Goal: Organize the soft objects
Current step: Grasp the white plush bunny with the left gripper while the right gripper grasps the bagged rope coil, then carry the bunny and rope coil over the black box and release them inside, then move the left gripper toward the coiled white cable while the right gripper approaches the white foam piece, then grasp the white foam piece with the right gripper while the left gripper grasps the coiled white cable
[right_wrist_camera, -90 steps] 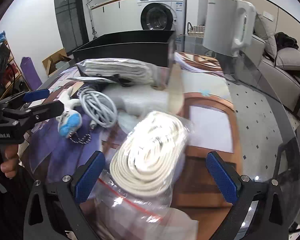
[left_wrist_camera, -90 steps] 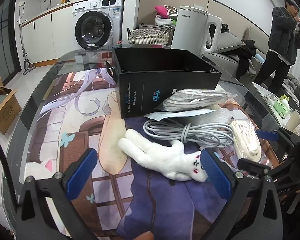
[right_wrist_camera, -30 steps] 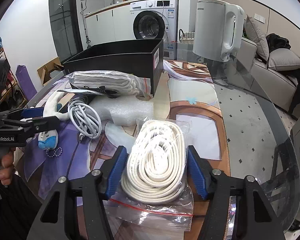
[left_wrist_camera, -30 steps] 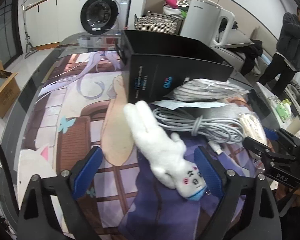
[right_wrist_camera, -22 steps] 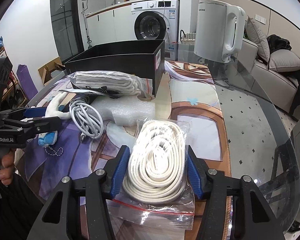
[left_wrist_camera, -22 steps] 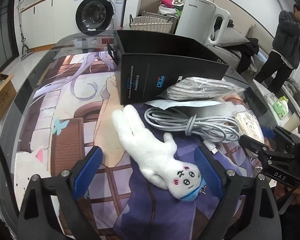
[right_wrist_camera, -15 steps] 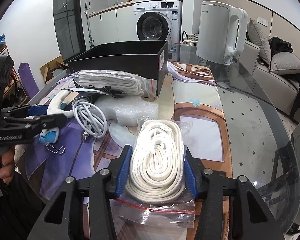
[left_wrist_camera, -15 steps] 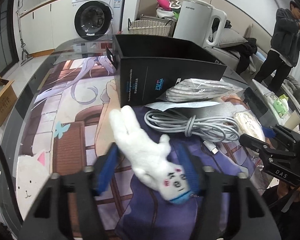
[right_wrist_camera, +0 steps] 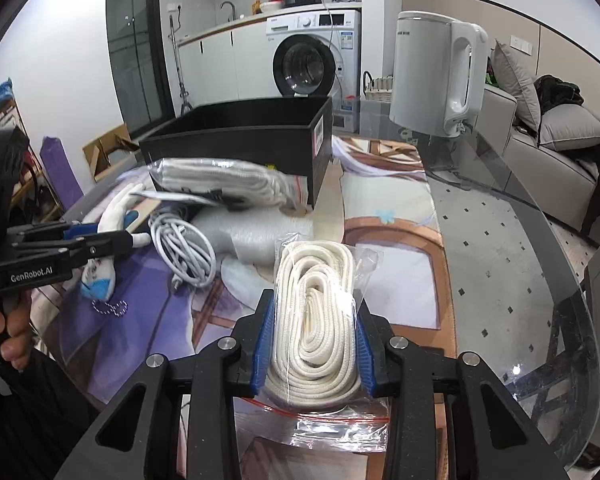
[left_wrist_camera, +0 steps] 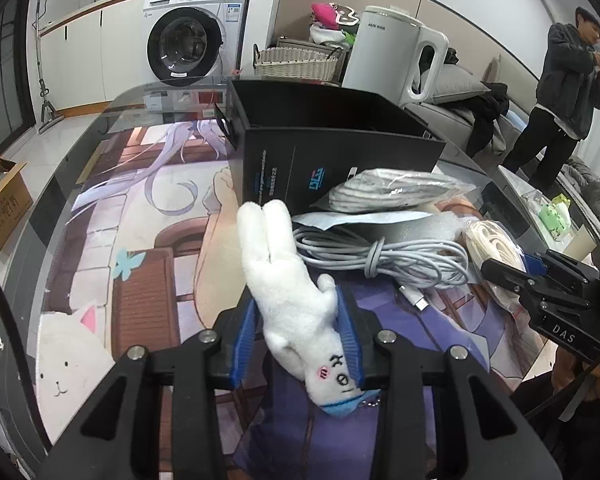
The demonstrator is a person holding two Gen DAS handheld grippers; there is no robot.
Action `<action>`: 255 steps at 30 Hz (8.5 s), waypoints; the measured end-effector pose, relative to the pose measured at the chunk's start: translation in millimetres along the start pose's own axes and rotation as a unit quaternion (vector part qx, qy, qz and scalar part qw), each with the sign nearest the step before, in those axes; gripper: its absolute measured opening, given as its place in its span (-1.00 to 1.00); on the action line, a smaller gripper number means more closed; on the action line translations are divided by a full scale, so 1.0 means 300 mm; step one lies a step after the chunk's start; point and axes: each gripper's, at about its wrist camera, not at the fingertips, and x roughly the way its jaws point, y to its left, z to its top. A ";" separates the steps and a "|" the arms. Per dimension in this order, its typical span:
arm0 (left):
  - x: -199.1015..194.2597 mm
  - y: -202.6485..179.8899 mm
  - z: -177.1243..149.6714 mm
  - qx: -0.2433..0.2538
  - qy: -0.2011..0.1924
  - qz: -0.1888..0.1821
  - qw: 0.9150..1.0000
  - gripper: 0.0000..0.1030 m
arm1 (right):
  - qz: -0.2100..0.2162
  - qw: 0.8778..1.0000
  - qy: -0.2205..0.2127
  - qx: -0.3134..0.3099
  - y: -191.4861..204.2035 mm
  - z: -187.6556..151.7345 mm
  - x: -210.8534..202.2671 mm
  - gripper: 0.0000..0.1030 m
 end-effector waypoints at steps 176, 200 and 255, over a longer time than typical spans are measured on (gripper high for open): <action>0.007 -0.008 0.108 0.032 -0.056 0.000 0.998 1.00 | 0.041 0.998 0.018 -0.049 -0.017 0.160 0.137 0.99; 0.026 0.028 0.101 0.009 -0.034 -0.003 0.999 1.00 | 0.035 0.995 0.066 -0.071 0.031 0.175 0.222 0.99; 0.040 0.032 0.109 -0.009 -0.026 -0.025 0.999 1.00 | 0.073 0.993 0.091 -0.022 0.000 0.184 0.218 0.99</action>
